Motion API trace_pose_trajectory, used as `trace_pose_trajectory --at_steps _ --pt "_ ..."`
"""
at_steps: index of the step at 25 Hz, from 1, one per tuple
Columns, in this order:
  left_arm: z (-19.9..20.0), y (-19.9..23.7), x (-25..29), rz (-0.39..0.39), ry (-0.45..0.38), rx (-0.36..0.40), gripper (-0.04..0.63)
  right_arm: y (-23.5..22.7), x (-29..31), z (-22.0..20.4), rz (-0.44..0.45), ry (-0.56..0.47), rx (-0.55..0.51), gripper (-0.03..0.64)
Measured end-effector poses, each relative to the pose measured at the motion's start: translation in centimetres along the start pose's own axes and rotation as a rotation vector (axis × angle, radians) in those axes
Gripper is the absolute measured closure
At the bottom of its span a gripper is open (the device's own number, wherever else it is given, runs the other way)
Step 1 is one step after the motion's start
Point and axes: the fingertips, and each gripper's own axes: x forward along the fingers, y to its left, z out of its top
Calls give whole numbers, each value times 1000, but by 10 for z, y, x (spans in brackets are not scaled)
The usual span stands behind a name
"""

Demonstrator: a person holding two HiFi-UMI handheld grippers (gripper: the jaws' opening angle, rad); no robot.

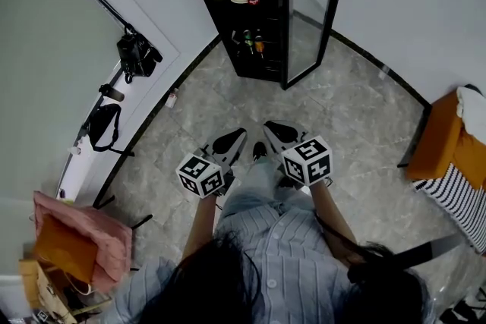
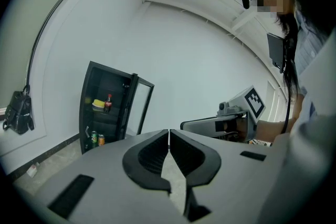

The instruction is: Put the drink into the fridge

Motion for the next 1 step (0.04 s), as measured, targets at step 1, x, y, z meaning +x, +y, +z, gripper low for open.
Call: trace_pose_trajectory --at_steps 1 --pt "0 -1 1 1 2 5 577 -1 -1 1 -1 -3 2 581"
